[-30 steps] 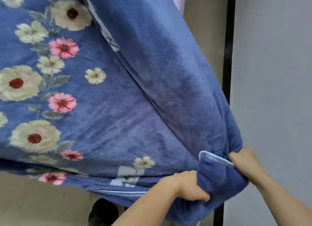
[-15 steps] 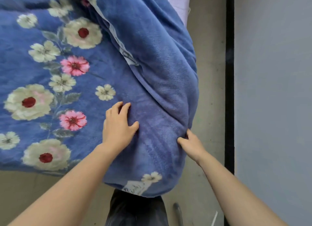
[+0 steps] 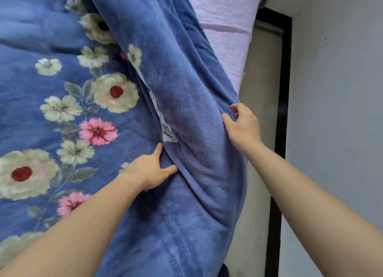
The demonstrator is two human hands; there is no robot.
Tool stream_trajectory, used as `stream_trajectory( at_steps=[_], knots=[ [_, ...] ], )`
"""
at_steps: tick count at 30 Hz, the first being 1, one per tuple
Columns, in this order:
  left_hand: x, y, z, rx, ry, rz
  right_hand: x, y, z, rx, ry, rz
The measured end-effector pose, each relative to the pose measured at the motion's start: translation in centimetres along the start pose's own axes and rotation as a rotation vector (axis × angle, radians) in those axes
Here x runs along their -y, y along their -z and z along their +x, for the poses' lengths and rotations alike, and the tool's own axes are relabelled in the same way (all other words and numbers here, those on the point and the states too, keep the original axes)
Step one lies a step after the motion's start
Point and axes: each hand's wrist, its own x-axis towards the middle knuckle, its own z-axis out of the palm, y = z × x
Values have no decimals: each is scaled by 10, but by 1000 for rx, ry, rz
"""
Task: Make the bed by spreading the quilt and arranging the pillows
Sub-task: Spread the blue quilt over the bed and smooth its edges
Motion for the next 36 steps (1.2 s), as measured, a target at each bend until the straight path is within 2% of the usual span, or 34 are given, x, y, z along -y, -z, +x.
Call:
stream_trajectory(
  at_steps=[2,5,7,9,10,11,12,14,15,16,17,19,21,23,28,30,32,34,36],
  knots=[
    [-3,10,5,86,26,-89,2,-4,30,94,8,-81],
    [-9,17,15,107,60,-243,4,-12,80,228,-34,-117],
    [-10,21,18,137,186,-466,8,-22,99,259,-51,-99],
    [-17,26,26,136,378,-775,14,-32,108,262,106,-123],
    [-19,26,30,62,429,-883,18,-35,107,276,216,-131],
    [-24,24,36,-103,461,-956,22,-34,104,307,328,-159],
    [-33,23,46,-343,480,-980,22,-26,107,327,454,-204],
    [-61,25,58,-845,415,-865,11,7,126,272,632,-279],
    [-80,27,61,-987,357,-802,-2,30,142,221,646,-268],
    [-99,32,65,-1037,269,-777,-21,54,160,177,609,-238],
    [-120,34,73,-1015,177,-751,-46,81,179,148,530,-216],
    [-154,30,87,-833,39,-577,-103,118,197,139,317,-261],
    [-177,14,100,-571,57,-270,-147,113,188,222,156,-352],
    [-186,-8,107,-452,115,-41,-164,81,169,359,60,-358],
    [-179,-24,111,-602,123,-41,-162,45,172,559,-70,8],
    [-180,-25,113,-720,81,-36,-162,47,185,536,-138,215],
    [-184,-24,115,-815,42,-31,-157,47,205,447,-305,436],
    [-187,-23,119,-853,29,-58,-144,42,230,395,-437,572],
    [-189,-17,123,-816,8,-116,-123,32,248,431,-450,635]
  ],
)
